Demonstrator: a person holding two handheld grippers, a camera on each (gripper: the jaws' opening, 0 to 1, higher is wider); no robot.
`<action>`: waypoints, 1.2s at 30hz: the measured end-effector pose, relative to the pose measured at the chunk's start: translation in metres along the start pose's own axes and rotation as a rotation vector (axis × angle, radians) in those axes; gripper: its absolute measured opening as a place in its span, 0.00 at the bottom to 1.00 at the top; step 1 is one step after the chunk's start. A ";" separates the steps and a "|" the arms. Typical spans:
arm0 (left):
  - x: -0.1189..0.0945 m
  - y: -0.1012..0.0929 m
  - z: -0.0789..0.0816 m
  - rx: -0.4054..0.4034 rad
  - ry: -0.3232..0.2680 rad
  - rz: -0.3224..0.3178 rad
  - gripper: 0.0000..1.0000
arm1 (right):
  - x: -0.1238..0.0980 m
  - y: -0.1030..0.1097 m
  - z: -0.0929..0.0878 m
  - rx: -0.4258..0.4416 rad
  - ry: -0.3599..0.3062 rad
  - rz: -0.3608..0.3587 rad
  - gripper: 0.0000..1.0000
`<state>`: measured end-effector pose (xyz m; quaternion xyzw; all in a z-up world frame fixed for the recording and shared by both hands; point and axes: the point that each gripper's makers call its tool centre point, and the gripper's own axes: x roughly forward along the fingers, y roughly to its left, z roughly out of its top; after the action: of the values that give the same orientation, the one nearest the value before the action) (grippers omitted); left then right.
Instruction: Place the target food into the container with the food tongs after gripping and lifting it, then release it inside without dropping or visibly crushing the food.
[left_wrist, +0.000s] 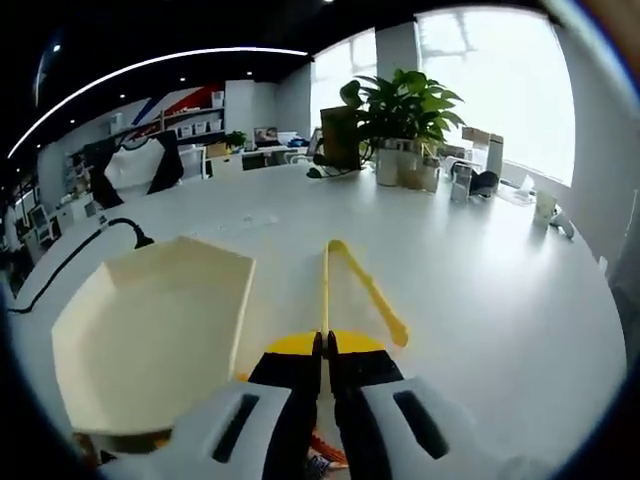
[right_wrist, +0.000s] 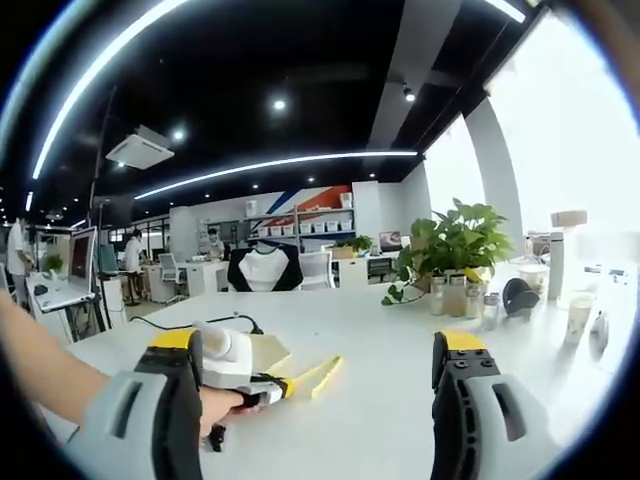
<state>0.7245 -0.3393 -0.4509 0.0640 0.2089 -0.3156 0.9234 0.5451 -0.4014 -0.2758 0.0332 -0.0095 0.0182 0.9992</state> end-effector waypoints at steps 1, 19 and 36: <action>-0.002 -0.001 0.001 0.008 0.002 -0.008 0.02 | 0.001 0.000 0.000 -0.001 0.002 -0.001 0.97; -0.055 -0.002 0.023 0.100 -0.166 -0.068 0.02 | 0.002 0.010 -0.005 0.004 0.028 0.022 0.95; -0.137 -0.015 0.055 0.317 -0.412 -0.087 0.02 | 0.002 0.031 -0.006 0.004 0.071 0.062 0.93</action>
<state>0.6364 -0.2888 -0.3421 0.1332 -0.0332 -0.3899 0.9106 0.5463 -0.3701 -0.2793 0.0343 0.0253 0.0503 0.9978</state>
